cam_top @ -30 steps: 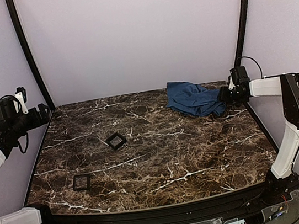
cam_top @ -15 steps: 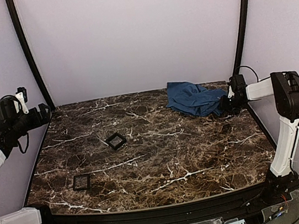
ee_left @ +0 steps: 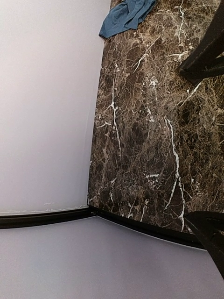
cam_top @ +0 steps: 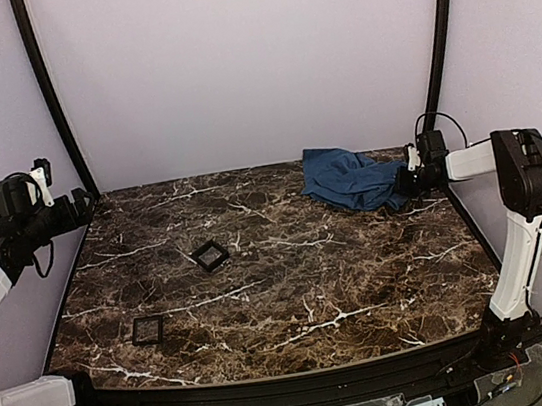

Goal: Remove the brooch from the garment

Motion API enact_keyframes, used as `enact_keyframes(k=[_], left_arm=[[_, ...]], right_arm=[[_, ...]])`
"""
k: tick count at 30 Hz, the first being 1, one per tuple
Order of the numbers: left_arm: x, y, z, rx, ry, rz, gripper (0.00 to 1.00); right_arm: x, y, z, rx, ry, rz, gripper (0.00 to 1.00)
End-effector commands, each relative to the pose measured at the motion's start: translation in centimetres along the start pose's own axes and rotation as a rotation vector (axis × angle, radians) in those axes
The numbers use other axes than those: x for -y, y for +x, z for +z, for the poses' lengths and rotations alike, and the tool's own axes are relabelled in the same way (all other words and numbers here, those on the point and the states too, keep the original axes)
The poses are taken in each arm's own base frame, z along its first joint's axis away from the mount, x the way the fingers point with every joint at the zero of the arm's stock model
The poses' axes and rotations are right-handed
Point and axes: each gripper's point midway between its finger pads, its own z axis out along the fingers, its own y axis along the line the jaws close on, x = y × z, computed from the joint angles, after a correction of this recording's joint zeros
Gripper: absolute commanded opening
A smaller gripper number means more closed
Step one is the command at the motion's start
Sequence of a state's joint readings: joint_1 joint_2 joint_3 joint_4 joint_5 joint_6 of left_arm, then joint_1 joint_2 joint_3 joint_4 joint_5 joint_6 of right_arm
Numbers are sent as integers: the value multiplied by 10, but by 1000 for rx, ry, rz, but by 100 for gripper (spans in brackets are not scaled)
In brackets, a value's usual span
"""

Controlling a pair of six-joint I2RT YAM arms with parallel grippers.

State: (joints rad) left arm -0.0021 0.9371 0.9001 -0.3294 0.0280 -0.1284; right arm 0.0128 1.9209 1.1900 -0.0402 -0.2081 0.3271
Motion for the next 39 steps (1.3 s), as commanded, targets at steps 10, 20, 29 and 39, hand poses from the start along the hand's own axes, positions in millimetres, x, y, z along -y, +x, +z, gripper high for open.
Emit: enact_keyframes(k=[10, 20, 29, 39], left_arm=[[6, 5, 0, -11, 34, -2, 100], [7, 5, 1, -10, 40, -2, 100], [7, 7, 2, -17, 40, -3, 100], [7, 8, 4, -23, 42, -3, 100]], right_arm=[[22, -6, -15, 29, 139, -6, 24], [20, 6, 0, -12, 103, 17, 46], [25, 17, 12, -50, 105, 31, 53], [25, 25, 23, -75, 86, 40, 44]])
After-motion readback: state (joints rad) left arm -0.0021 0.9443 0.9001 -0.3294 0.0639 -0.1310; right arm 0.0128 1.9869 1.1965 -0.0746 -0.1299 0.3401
